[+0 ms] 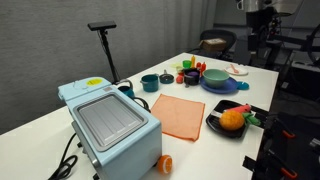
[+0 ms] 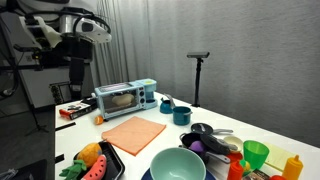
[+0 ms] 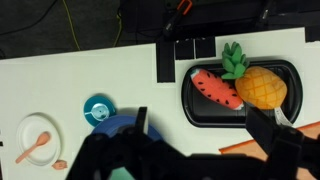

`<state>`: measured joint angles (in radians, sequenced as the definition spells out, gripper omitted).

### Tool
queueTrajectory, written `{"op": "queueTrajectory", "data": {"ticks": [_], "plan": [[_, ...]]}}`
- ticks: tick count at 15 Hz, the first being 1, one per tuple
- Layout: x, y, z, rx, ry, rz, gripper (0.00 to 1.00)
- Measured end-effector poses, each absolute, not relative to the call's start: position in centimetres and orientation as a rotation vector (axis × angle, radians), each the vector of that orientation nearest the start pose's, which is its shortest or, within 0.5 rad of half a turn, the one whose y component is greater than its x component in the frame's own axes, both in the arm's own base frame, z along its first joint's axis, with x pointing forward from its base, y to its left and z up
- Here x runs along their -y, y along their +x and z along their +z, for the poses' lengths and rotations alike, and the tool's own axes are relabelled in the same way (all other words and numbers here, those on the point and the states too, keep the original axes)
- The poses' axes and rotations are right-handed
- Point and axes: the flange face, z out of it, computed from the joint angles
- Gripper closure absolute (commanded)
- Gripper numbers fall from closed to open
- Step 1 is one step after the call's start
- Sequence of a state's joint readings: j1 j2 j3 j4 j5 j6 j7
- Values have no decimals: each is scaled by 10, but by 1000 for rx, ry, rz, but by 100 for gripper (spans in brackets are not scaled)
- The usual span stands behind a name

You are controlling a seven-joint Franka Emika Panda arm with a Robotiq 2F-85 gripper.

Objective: Put the orange toy into the tray.

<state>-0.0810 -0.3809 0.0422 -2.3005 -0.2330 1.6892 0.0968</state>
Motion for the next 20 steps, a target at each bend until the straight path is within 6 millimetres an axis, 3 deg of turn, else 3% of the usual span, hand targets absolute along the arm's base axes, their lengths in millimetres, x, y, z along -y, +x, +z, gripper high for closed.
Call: {"op": "queueTrajectory", "data": {"ticks": [5,12,20], "plan": [[20,426,485,171,-3355,187,0],[-17,428,461,668,-3133,215,0],[-17,427,451,754,-3049,287,0]]}}
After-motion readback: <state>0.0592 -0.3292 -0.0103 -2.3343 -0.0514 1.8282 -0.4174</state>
